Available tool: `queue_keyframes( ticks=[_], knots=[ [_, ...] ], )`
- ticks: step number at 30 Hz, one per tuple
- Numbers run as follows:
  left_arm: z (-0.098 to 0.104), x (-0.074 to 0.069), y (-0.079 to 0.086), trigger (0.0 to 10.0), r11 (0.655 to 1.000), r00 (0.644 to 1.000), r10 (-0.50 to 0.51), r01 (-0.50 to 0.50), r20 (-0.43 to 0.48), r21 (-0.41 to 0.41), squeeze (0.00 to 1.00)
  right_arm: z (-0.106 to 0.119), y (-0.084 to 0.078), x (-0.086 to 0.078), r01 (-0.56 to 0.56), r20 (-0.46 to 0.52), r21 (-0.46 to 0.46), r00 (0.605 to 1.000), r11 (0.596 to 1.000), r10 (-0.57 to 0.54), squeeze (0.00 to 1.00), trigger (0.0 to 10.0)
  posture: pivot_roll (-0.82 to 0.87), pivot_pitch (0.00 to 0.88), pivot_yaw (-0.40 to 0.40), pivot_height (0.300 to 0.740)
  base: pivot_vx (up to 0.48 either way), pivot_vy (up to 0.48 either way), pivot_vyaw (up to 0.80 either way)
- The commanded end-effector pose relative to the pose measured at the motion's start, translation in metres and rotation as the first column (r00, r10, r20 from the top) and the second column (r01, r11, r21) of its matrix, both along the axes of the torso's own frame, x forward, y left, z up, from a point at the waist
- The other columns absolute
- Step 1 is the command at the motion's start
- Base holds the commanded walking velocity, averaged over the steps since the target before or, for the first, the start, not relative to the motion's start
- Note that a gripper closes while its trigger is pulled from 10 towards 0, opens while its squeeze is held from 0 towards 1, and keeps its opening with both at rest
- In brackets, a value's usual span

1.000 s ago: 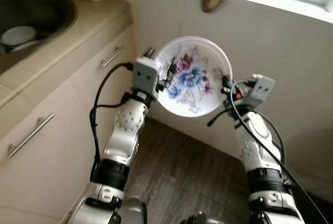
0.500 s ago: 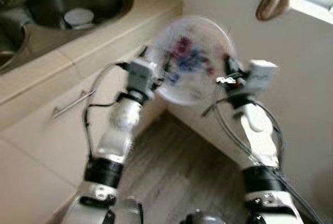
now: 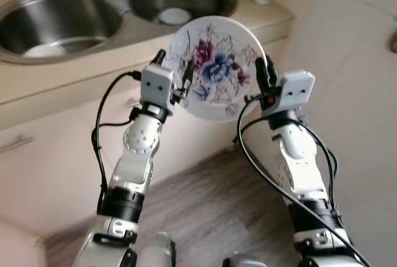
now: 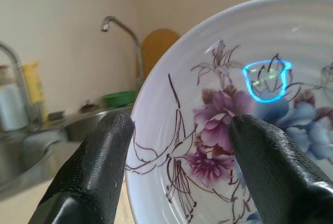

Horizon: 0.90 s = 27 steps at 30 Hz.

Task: Kitchen organization

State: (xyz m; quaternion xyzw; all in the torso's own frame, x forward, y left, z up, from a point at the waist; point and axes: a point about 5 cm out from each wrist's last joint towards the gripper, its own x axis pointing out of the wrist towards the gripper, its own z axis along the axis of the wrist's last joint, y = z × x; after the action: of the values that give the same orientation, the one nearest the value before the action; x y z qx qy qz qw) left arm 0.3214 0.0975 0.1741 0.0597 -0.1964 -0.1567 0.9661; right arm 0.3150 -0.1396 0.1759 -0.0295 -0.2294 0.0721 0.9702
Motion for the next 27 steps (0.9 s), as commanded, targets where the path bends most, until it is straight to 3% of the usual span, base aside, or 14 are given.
queue_keyframes(
  ticks=[1, 11, 12, 13, 14, 15, 16, 20, 27],
  knots=[
    [0.005, -0.001, -0.005, 10.0, 1.0, 1.0, -0.019, 0.019, 0.022, 0.005, 0.0, 0.015, -0.003, -0.001, 0.029, 0.079, 0.0, 0.996, 1.0, -0.029, 0.0, 0.0, 0.02, 0.0, -0.085, 0.74, 0.0, 0.0, 0.8],
    [0.006, 0.001, -0.005, 10.0, 1.0, 1.0, -0.015, 0.015, 0.026, 0.004, 0.0, 0.027, -0.016, 0.0, 0.172, 0.155, 0.006, 0.973, 0.985, -0.17, 0.0, 0.0, 0.03, 0.0, -0.087, 0.74, 0.0, 0.0, 0.8],
    [0.006, 0.001, -0.005, 10.0, 1.0, 1.0, -0.015, 0.015, 0.027, 0.004, 0.0, 0.031, -0.021, 0.001, 0.217, 0.163, 0.016, 0.963, 0.976, -0.216, 0.0, 4.2, 0.03, 0.0, -0.087, 0.74, 0.0, 0.0, 0.0],
    [0.006, 0.001, -0.005, 10.0, 1.0, 1.0, -0.015, 0.015, 0.027, 0.004, 0.0, 0.032, -0.023, 0.001, 0.23, 0.163, 0.022, 0.959, 0.973, -0.231, 0.0, 4.2, 0.03, 0.0, -0.087, 0.74, 0.0, 0.0, 0.0],
    [0.006, 0.001, -0.005, 10.0, 1.0, 1.0, -0.015, 0.015, 0.027, 0.004, 0.0, 0.033, -0.025, 0.002, 0.242, 0.161, 0.035, 0.956, 0.97, -0.244, 0.0, 7.3, 0.02, 0.0, -0.087, 0.74, 0.0, 0.0, 0.0],
    [0.006, 0.001, -0.005, 10.0, 1.0, 1.0, -0.015, 0.015, 0.027, 0.004, 0.0, 0.033, -0.026, 0.002, 0.247, 0.159, 0.044, 0.955, 0.968, -0.251, 0.0, 7.3, 0.02, 0.0, -0.087, 0.74, 0.0, 0.0, 0.0],
    [0.006, 0.001, -0.005, 10.0, 1.0, 0.999, -0.016, 0.016, 0.028, 0.004, 0.0, 0.035, -0.028, 0.002, 0.239, 0.155, 0.078, 0.956, 0.968, -0.248, 0.0, 10.0, 0.02, 0.0, -0.086, 0.74, 0.0, 0.0, 0.0],
    [0.007, 0.001, -0.004, 10.0, 1.0, 0.999, -0.018, 0.018, 0.029, 0.004, 0.0, 0.038, -0.037, 0.006, 0.245, 0.117, 0.205, 0.955, 0.948, -0.272, 0.0, 10.0, 0.02, 0.0, -0.082, 0.74, 0.0, 0.0, 0.0],
    [0.008, 0.001, -0.004, 10.0, 1.0, 0.999, -0.025, 0.025, 0.038, 0.0, 0.0, 0.043, -0.034, 0.002, 0.27, 0.169, 0.162, 0.94, 0.949, -0.297, 0.0, 10.0, 0.03, 0.0, -0.08, 0.74, 0.126, 0.0, 0.0]
  ],
)
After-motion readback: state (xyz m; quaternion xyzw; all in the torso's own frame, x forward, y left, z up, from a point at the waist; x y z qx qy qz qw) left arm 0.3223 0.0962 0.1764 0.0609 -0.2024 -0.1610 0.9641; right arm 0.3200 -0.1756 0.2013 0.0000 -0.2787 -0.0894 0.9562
